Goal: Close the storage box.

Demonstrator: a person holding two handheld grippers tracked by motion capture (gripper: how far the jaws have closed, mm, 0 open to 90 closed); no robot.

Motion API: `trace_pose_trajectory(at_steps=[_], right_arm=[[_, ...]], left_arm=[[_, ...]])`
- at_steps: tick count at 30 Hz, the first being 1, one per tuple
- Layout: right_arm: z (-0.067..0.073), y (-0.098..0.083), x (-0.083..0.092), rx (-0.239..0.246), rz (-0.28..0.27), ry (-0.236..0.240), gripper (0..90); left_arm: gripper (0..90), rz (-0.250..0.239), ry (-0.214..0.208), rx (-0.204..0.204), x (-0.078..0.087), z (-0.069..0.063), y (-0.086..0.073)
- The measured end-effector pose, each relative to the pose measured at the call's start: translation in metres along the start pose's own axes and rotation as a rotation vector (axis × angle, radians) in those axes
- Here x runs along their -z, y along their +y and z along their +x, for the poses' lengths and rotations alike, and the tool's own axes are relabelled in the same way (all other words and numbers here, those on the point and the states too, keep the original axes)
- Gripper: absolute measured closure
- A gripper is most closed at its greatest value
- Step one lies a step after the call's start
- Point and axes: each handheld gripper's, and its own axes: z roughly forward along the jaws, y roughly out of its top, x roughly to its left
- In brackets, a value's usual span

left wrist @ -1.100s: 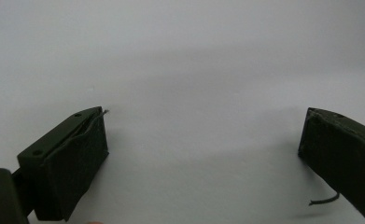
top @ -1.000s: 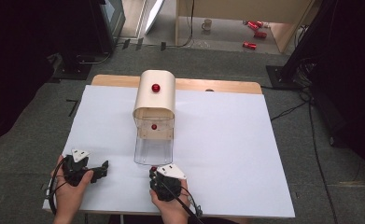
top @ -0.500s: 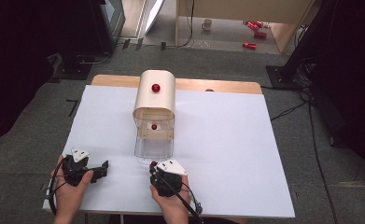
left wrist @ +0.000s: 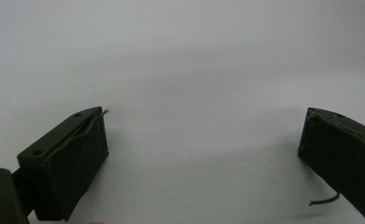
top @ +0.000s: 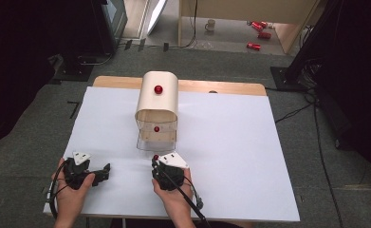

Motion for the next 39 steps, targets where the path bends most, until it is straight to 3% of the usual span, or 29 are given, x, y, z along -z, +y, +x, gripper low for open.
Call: trace_pose_trajectory(at_steps=[39], right_arm=[[-0.016, 0.029, -0.035, 0.026, -0.001, -0.048, 75.4]], left_arm=[[1.1, 0.001, 0.000, 0.000, 0.000, 0.000, 0.000]])
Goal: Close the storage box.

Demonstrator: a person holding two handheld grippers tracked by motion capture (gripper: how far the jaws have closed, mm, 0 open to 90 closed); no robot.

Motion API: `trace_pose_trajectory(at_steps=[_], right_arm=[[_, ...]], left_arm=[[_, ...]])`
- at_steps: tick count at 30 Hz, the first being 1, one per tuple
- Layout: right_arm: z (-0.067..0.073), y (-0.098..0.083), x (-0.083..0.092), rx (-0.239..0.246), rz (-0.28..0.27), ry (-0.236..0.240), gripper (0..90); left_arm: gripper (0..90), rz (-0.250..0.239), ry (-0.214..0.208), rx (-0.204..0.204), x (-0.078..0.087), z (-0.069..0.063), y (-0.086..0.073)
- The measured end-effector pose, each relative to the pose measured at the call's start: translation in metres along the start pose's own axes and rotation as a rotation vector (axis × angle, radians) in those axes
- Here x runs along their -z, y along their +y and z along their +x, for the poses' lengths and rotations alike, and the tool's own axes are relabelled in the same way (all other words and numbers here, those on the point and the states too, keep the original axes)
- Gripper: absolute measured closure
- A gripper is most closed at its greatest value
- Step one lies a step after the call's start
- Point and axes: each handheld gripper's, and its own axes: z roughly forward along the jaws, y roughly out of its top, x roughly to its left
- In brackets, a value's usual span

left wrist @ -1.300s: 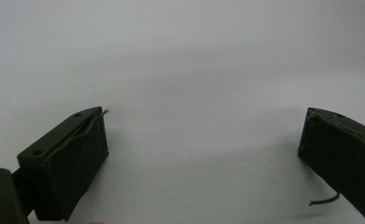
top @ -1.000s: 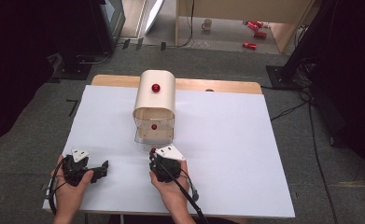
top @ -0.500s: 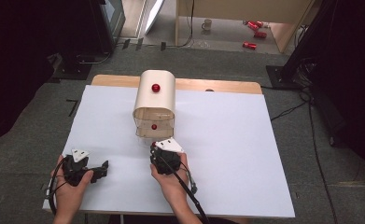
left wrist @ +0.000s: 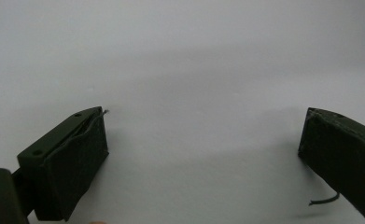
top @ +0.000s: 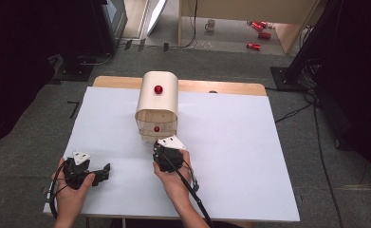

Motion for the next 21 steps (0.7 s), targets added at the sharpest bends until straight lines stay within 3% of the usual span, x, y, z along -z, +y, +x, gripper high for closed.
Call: trace_pose_trajectory(at_steps=[21], right_arm=[[-0.005, -0.001, -0.018, 0.016, 0.035, -0.027, 75.5]], left_arm=[[1.1, 0.000, 0.000, 0.000, 0.000, 0.000, 0.000]])
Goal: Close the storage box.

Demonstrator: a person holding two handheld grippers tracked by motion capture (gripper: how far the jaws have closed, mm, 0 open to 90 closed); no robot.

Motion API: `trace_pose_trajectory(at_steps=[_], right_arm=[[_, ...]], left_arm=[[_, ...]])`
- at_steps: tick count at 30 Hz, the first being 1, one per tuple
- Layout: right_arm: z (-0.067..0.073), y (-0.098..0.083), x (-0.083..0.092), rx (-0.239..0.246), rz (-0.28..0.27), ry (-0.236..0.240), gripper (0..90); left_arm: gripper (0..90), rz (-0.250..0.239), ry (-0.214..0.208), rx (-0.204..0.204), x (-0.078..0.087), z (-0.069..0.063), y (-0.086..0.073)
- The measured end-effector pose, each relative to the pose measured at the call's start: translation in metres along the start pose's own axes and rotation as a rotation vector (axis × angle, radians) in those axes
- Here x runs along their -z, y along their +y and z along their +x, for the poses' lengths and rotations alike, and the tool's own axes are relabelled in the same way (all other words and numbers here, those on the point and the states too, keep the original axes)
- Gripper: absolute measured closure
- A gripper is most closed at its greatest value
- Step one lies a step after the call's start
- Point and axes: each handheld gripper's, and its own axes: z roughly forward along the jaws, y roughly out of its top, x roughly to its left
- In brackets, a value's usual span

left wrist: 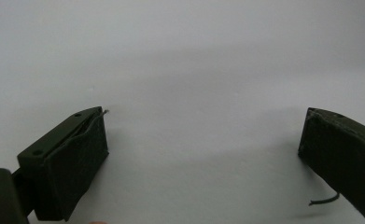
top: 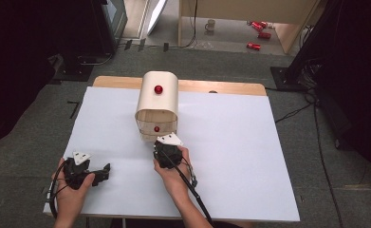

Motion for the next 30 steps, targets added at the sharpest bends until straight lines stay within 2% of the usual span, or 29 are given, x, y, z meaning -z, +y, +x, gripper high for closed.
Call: trace_pose_trajectory(at_steps=[9, 10, 11, 12, 13, 15, 16, 17, 19, 21, 24, 25, 26, 29, 30], right_arm=[[0.000, -0.003, -0.002, 0.013, -0.006, -0.006, 74.4], [0.000, -0.003, -0.002, 0.024, 0.000, 0.007, 63.1], [0.000, -0.003, -0.002, 0.024, 0.000, 0.007, 63.1], [0.001, -0.004, -0.002, 0.033, 0.005, 0.031, 47.1], [0.001, -0.004, -0.002, 0.033, 0.005, 0.031, 47.1], [0.002, -0.004, 0.000, 0.059, 0.013, 0.026, 32.3], [0.001, -0.004, 0.002, 0.073, 0.030, 0.031, 18.0], [0.001, -0.004, 0.002, 0.073, 0.030, 0.031, 18.0], [-0.005, -0.002, 0.008, 0.078, 0.047, 0.040, 1.5], [-0.007, -0.002, 0.010, 0.086, 0.047, 0.043, 0.0], [-0.023, 0.004, 0.028, 0.079, 0.011, 0.031, 0.0], [-0.023, 0.004, 0.028, 0.079, 0.011, 0.031, 0.0], [-0.032, 0.007, 0.037, 0.068, -0.005, 0.025, 0.0], [-0.040, 0.008, 0.045, 0.063, -0.010, 0.016, 0.0], [-0.051, 0.009, 0.054, 0.063, -0.019, 0.005, 0.0]], left_arm=[[1.1, 0.000, 0.000, 0.000, 0.000, 0.000, 0.000], [1.1, 0.000, 0.000, 0.001, 0.000, 0.000, 0.000], [1.1, 0.000, 0.000, 0.001, 0.000, 0.000, 0.000], [1.1, 0.000, 0.000, 0.000, 0.000, 0.000, 0.000], [1.1, 0.000, 0.000, 0.000, 0.000, 0.000, 0.000], [1.1, 0.000, 0.000, 0.001, 0.000, 0.000, 0.000], [1.1, 0.000, 0.000, 0.001, 0.000, 0.000, 0.000], [1.1, 0.000, 0.000, 0.001, 0.000, 0.000, 0.000], [1.1, 0.000, 0.000, 0.000, 0.000, 0.000, 0.000], [1.1, 0.000, 0.000, 0.000, 0.000, 0.000, 0.000], [1.1, -0.001, 0.000, 0.001, 0.000, 0.000, 0.000], [1.1, -0.001, 0.000, 0.001, 0.000, 0.000, 0.000], [1.1, -0.001, 0.000, 0.001, 0.000, 0.000, 0.000], [1.1, -0.002, 0.000, 0.001, 0.000, 0.000, 0.000], [1.1, -0.002, 0.000, 0.001, 0.000, 0.000, 0.000]])
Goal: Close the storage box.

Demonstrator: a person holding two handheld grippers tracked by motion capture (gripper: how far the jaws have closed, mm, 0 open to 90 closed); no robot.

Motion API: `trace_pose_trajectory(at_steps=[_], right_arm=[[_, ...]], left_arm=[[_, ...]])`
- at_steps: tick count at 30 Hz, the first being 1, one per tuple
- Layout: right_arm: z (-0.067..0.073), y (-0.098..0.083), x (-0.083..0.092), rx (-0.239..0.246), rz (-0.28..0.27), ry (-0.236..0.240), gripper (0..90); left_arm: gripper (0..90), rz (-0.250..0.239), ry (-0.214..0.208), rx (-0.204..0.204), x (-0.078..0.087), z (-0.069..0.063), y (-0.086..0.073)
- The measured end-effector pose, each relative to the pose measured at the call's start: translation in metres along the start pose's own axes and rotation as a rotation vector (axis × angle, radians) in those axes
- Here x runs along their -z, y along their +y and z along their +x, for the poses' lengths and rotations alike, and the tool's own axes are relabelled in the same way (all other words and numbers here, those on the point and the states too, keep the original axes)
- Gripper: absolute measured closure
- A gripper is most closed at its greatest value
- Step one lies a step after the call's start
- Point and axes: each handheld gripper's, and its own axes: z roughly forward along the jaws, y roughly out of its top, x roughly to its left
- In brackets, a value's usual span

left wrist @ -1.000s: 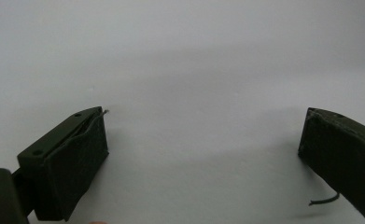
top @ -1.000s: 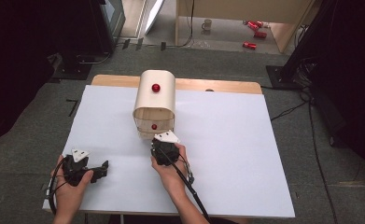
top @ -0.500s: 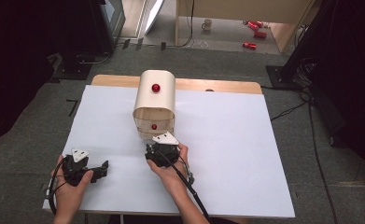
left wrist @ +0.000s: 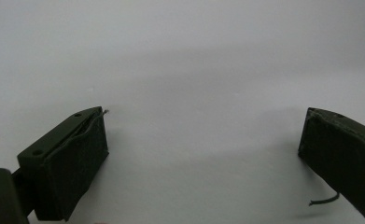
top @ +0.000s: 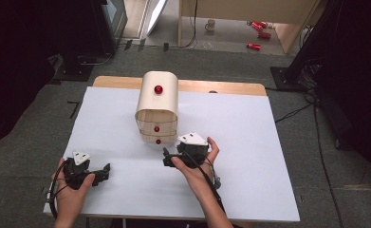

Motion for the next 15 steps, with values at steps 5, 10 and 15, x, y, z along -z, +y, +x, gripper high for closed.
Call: trace_pose_trajectory(at_steps=[5, 10, 15], right_arm=[[-0.019, -0.002, 0.014, -0.002, -0.001, -0.016, 0.0], [-0.044, -0.011, 0.030, -0.014, 0.001, -0.039, 0.0], [-0.065, -0.021, 0.042, -0.026, 0.010, -0.060, 0.0]], left_arm=[[1.1, 0.000, 0.000, 0.001, 0.000, 0.000, 0.000], [1.1, 0.000, 0.000, 0.000, 0.000, 0.000, 0.000], [1.1, -0.001, 0.000, 0.001, 0.000, 0.000, 0.000]])
